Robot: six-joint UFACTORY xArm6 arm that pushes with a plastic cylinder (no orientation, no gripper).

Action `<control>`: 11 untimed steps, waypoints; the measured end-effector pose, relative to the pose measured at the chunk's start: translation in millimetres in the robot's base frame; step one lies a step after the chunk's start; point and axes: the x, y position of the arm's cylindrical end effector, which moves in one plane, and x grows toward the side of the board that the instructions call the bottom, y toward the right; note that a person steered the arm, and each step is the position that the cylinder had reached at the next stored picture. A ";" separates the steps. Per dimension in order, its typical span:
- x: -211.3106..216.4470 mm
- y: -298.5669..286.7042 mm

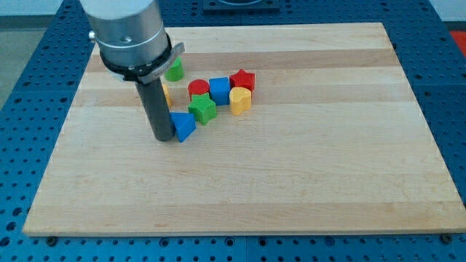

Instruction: Push the blue triangle closer t group of the blocks

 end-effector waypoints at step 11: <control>72.8 87.9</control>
